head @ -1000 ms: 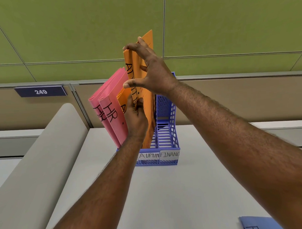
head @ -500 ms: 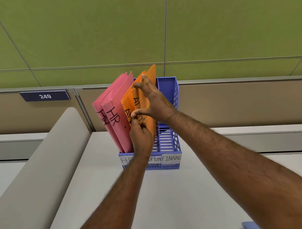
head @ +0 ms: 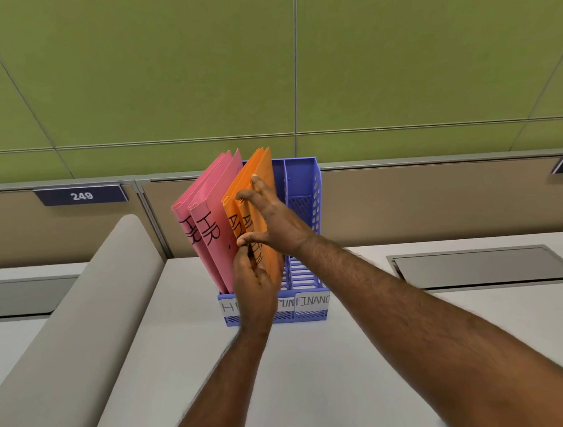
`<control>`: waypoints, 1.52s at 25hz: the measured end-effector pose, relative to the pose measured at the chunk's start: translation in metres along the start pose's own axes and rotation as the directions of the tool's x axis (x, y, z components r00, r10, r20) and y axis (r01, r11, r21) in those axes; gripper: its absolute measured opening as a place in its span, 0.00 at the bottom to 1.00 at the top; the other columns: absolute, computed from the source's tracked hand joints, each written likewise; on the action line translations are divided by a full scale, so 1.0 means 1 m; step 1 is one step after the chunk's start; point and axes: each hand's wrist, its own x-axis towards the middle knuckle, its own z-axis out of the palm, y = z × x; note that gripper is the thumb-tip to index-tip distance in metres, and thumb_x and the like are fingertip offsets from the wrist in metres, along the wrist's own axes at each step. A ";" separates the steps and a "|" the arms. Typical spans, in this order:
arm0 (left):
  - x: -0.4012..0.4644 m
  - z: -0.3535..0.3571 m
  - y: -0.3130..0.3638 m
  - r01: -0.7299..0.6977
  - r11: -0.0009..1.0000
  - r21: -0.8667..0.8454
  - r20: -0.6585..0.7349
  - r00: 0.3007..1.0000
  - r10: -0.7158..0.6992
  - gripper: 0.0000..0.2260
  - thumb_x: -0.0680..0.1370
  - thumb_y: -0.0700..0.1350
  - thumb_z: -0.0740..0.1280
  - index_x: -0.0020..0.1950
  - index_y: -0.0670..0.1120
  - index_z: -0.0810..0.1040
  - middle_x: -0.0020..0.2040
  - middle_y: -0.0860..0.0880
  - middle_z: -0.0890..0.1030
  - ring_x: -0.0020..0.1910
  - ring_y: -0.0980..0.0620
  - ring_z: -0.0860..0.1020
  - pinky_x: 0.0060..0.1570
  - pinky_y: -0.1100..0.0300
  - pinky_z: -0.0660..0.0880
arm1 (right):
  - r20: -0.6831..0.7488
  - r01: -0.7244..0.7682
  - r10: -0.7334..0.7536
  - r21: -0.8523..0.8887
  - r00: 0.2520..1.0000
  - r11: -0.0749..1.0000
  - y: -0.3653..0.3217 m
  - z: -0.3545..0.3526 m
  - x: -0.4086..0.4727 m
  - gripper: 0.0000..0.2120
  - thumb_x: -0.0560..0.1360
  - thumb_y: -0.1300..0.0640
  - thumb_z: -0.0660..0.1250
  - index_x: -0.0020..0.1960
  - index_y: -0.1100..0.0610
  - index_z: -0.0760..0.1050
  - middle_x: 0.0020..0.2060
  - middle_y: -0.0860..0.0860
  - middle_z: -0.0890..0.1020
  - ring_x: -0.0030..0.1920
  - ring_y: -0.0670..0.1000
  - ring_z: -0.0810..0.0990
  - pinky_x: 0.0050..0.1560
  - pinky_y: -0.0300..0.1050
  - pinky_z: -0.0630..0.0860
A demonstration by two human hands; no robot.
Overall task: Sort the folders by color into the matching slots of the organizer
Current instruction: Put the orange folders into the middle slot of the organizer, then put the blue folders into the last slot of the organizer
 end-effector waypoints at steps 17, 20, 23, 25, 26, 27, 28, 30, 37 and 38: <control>-0.183 -0.065 -0.035 0.202 0.979 -0.031 0.321 0.929 -0.182 0.18 0.76 0.34 0.67 0.64 0.49 0.72 0.60 0.49 0.76 0.51 0.51 0.78 0.40 0.67 0.73 | 0.046 -0.534 0.535 0.188 0.843 0.825 -0.018 0.023 -0.303 0.40 0.73 0.45 0.71 0.77 0.45 0.51 0.79 0.47 0.49 0.77 0.50 0.54 0.68 0.43 0.63; -0.230 -0.052 -0.024 0.216 0.976 -0.014 0.459 0.869 -0.186 0.19 0.76 0.36 0.69 0.63 0.51 0.71 0.60 0.51 0.76 0.51 0.52 0.78 0.41 0.67 0.73 | 0.039 -0.633 0.636 0.150 0.771 0.759 -0.006 0.017 -0.374 0.39 0.73 0.44 0.70 0.77 0.45 0.52 0.79 0.47 0.49 0.77 0.49 0.54 0.71 0.46 0.62; -0.264 -0.034 -0.008 0.212 0.977 -0.015 0.589 0.792 -0.163 0.20 0.75 0.38 0.70 0.63 0.56 0.70 0.60 0.55 0.75 0.53 0.57 0.77 0.44 0.65 0.75 | 0.008 -0.690 0.697 0.155 0.717 0.708 0.007 0.000 -0.430 0.39 0.73 0.45 0.71 0.76 0.46 0.54 0.78 0.47 0.50 0.77 0.48 0.53 0.71 0.43 0.59; -0.283 -0.021 0.002 0.198 0.980 -0.004 0.656 0.740 -0.146 0.21 0.75 0.39 0.70 0.64 0.56 0.70 0.61 0.56 0.74 0.53 0.58 0.76 0.44 0.65 0.74 | -0.016 -0.716 0.728 0.162 0.686 0.679 0.019 -0.017 -0.458 0.39 0.72 0.47 0.72 0.76 0.49 0.56 0.78 0.49 0.53 0.77 0.49 0.54 0.70 0.39 0.57; -0.291 -0.015 0.007 0.189 0.982 0.007 0.683 0.717 -0.143 0.22 0.75 0.40 0.70 0.65 0.55 0.70 0.61 0.55 0.74 0.53 0.59 0.76 0.44 0.66 0.73 | -0.023 -0.730 0.743 0.168 0.669 0.662 0.026 -0.026 -0.472 0.38 0.72 0.48 0.72 0.76 0.50 0.57 0.78 0.50 0.53 0.77 0.49 0.54 0.69 0.39 0.57; -0.299 -0.008 0.012 0.182 0.983 0.016 0.703 0.697 -0.140 0.22 0.75 0.40 0.70 0.66 0.54 0.70 0.61 0.55 0.74 0.53 0.59 0.76 0.44 0.66 0.73 | -0.022 -0.743 0.757 0.171 0.653 0.646 0.033 -0.035 -0.485 0.38 0.72 0.49 0.73 0.76 0.50 0.57 0.78 0.51 0.53 0.77 0.50 0.55 0.68 0.39 0.58; -0.308 -0.001 0.016 0.178 0.984 0.024 0.718 0.681 -0.141 0.22 0.75 0.40 0.70 0.66 0.52 0.70 0.62 0.54 0.73 0.53 0.58 0.75 0.45 0.65 0.72 | -0.022 -0.754 0.768 0.170 0.640 0.634 0.040 -0.044 -0.497 0.38 0.72 0.49 0.72 0.76 0.50 0.58 0.78 0.51 0.53 0.77 0.50 0.55 0.67 0.39 0.59; -0.325 0.011 0.025 0.181 0.982 0.047 0.729 0.666 -0.158 0.23 0.75 0.40 0.71 0.68 0.51 0.70 0.62 0.52 0.73 0.54 0.55 0.76 0.46 0.64 0.72 | -0.027 -0.765 0.779 0.172 0.626 0.621 0.055 -0.060 -0.521 0.36 0.73 0.50 0.72 0.75 0.49 0.59 0.78 0.51 0.52 0.76 0.50 0.56 0.66 0.40 0.61; -0.392 0.050 0.057 0.274 0.945 0.181 0.734 0.602 -0.315 0.27 0.76 0.44 0.71 0.72 0.48 0.65 0.66 0.53 0.69 0.61 0.51 0.73 0.56 0.60 0.71 | -0.067 -0.824 0.839 0.162 0.539 0.542 0.101 -0.107 -0.608 0.36 0.72 0.51 0.73 0.75 0.54 0.60 0.76 0.55 0.57 0.76 0.55 0.57 0.73 0.48 0.59; -0.401 0.055 0.063 0.299 0.935 0.190 0.734 0.589 -0.337 0.27 0.76 0.44 0.71 0.72 0.48 0.64 0.66 0.53 0.68 0.62 0.51 0.72 0.58 0.59 0.72 | -0.067 -0.841 0.855 0.154 0.515 0.519 0.107 -0.113 -0.620 0.37 0.72 0.50 0.73 0.75 0.55 0.60 0.76 0.56 0.58 0.76 0.56 0.58 0.75 0.51 0.59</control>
